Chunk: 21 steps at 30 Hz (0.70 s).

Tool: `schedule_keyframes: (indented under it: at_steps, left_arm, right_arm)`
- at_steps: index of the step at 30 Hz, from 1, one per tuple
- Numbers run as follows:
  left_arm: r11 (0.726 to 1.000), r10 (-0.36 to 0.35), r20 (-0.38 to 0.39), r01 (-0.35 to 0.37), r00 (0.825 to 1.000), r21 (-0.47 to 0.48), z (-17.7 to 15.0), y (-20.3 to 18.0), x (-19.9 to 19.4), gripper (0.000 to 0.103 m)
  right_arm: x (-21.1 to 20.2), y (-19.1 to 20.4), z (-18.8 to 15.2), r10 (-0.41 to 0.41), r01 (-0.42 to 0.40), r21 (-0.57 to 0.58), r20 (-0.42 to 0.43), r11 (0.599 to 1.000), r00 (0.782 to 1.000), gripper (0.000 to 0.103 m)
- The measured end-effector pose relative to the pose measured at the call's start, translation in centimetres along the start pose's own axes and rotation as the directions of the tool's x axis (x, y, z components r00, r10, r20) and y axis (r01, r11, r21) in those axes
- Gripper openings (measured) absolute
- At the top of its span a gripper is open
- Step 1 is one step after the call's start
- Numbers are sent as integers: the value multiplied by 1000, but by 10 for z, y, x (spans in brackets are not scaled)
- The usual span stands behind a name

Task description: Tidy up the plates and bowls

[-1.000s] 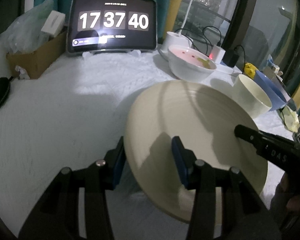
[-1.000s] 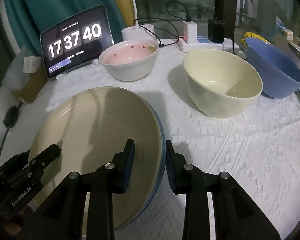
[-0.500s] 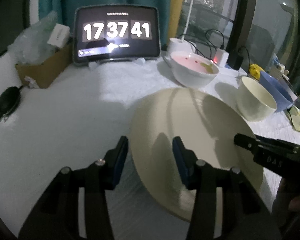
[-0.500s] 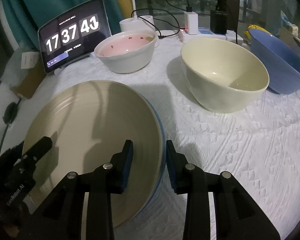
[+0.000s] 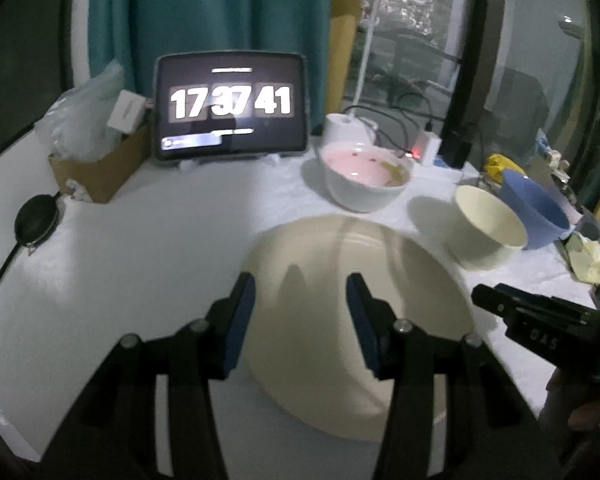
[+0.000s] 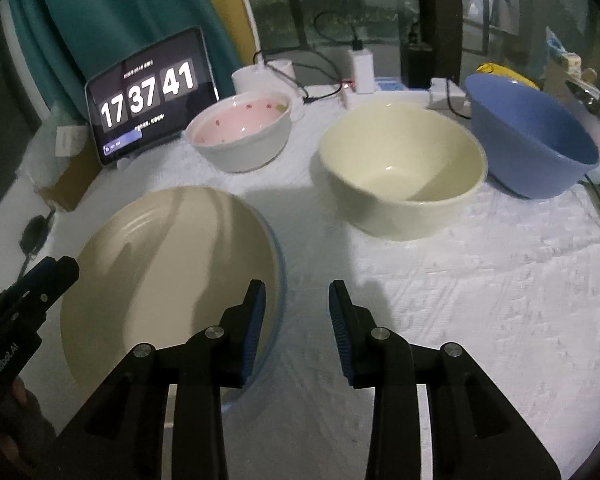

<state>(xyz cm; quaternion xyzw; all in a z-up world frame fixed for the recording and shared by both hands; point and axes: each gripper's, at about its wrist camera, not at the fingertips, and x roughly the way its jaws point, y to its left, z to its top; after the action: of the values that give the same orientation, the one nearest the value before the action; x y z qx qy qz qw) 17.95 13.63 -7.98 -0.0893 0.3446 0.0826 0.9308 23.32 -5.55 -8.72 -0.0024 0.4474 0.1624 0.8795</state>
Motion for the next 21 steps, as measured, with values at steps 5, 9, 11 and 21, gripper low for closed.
schedule_keyframes:
  at_steps: [5, 9, 11, 21]
  left_arm:
    - [999, -18, 7, 18, 1000, 38, 1, -28, -8, 49]
    - [998, -32, 9, 32, 999, 48, 3, -45, -10, 49]
    - [998, -39, 9, 39, 999, 53, 5, -54, -11, 49]
    - [994, -65, 3, 64, 998, 91, 7, -95, -17, 49]
  right_arm:
    - [-16, -16, 0, -1, 1, 9, 31, 1000, 1000, 35]
    - [-28, -31, -1, -4, 3, 21, 51, 1000, 999, 35]
    - [-32, -39, -1, -6, 4, 27, 59, 1000, 998, 35]
    - [-52, -77, -2, -7, 1, 62, 90, 998, 996, 35]
